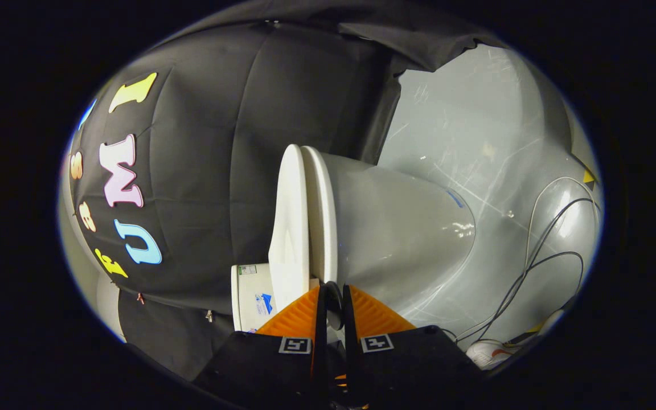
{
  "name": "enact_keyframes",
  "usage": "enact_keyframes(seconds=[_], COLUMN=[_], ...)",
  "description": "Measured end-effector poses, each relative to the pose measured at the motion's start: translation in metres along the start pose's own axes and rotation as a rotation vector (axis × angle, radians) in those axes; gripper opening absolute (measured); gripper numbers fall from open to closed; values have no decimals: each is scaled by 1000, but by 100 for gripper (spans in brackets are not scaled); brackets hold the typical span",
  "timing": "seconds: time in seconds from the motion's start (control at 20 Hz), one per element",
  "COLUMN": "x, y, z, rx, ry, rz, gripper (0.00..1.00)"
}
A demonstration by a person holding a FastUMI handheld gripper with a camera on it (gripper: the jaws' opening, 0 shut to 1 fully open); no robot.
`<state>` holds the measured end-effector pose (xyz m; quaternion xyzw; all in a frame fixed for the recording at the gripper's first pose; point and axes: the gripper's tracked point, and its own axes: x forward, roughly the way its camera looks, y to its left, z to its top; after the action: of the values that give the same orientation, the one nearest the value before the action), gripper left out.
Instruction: Open the toilet lid.
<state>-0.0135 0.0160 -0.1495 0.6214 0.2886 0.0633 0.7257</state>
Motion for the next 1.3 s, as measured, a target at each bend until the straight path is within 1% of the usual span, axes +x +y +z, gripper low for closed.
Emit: enact_keyframes(seconds=[0.35, 0.4, 0.45, 0.5, 0.65, 0.95, 1.15, 1.3], x=[1, 2, 6, 0, 1, 1, -3, -4], y=[2, 1, -1, 3, 4, 7, 16, 21], z=[-1, -2, 1, 3, 2, 1, 1, -1], rx=[-3, 19, 14, 18, 18, -49, -67, -113], ry=[0, -14, -11, -12, -10, -23, -32, -41], rz=[15, 29, 23, 33, 42, 9, -1, -24], gripper=[17, 17, 6, 6, 6, 6, 5, 6])
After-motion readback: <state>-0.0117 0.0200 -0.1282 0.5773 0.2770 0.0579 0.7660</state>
